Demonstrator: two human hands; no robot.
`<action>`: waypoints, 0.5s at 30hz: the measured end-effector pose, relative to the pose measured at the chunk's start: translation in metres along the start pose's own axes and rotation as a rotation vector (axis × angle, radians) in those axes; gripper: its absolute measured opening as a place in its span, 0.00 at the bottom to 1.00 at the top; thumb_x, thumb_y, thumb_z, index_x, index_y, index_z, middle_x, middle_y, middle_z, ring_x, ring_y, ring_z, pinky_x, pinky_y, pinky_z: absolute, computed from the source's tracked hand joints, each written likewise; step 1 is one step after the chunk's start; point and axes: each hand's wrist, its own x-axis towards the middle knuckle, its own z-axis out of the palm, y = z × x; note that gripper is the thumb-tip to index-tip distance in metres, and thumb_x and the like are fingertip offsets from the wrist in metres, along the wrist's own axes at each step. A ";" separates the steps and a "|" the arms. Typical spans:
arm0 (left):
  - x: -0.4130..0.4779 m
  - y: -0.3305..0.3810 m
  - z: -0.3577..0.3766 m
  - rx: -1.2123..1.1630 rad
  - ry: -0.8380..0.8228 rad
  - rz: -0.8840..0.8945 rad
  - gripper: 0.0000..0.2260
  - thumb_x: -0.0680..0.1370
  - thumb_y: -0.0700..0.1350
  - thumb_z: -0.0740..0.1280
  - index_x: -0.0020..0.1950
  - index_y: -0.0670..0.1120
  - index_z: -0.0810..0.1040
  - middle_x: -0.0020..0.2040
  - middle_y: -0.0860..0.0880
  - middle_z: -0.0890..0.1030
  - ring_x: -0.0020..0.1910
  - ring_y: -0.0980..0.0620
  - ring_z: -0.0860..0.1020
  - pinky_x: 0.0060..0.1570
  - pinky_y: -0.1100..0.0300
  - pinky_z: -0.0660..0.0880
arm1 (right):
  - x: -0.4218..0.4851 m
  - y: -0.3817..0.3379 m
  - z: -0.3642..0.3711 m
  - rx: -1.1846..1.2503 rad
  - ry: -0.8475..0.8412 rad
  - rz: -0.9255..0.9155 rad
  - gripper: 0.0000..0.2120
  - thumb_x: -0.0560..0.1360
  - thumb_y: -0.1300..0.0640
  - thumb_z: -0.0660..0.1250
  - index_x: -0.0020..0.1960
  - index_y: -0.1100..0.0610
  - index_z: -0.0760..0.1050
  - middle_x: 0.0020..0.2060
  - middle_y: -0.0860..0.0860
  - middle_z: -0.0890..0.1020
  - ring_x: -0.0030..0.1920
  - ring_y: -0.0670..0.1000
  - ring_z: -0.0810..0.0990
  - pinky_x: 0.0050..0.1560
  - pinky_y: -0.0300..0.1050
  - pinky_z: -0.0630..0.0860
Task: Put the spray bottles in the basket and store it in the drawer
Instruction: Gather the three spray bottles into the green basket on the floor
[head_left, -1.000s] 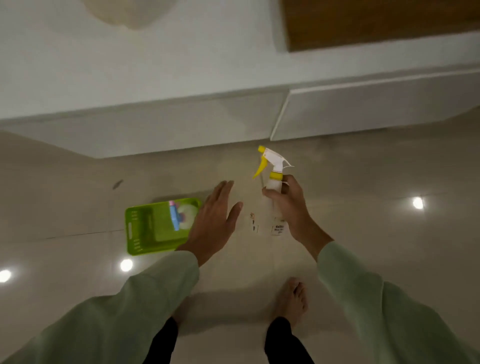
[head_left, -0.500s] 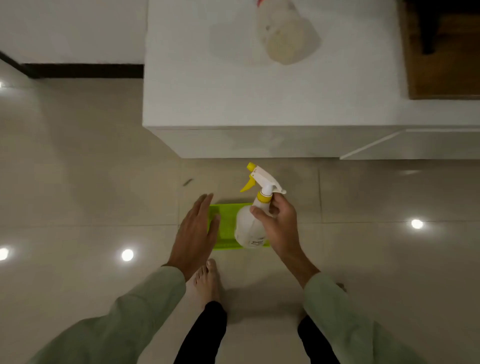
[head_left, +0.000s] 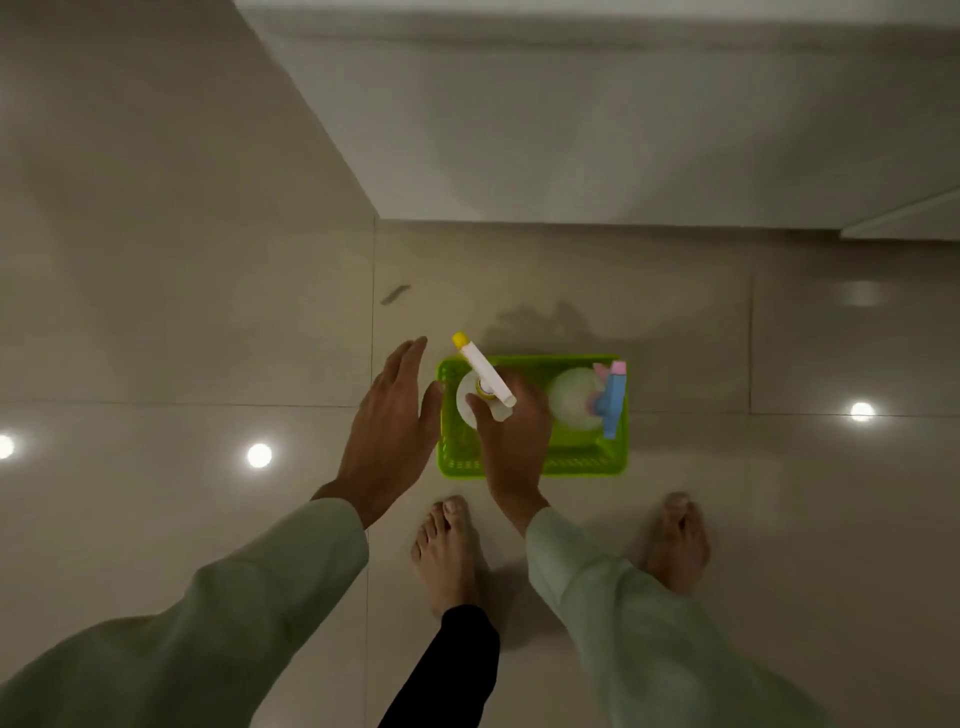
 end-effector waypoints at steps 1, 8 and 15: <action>0.004 -0.007 0.006 -0.001 0.008 -0.007 0.23 0.82 0.45 0.57 0.77 0.45 0.59 0.77 0.45 0.64 0.75 0.46 0.65 0.71 0.48 0.65 | 0.001 0.011 0.009 -0.014 0.013 -0.009 0.13 0.71 0.55 0.76 0.54 0.54 0.79 0.47 0.49 0.83 0.50 0.52 0.78 0.51 0.46 0.73; 0.003 -0.029 0.018 -0.010 -0.002 -0.037 0.26 0.79 0.35 0.58 0.77 0.44 0.59 0.77 0.44 0.64 0.74 0.45 0.66 0.71 0.50 0.66 | -0.004 0.037 0.027 -0.031 0.049 -0.077 0.20 0.74 0.55 0.74 0.65 0.55 0.76 0.54 0.51 0.83 0.56 0.51 0.78 0.56 0.46 0.75; -0.026 0.003 -0.023 -0.030 -0.037 -0.077 0.34 0.74 0.31 0.59 0.79 0.46 0.55 0.79 0.45 0.60 0.77 0.47 0.61 0.74 0.52 0.62 | -0.031 0.009 -0.033 -0.076 -0.326 0.078 0.44 0.73 0.57 0.73 0.81 0.52 0.51 0.77 0.53 0.65 0.75 0.51 0.63 0.66 0.35 0.59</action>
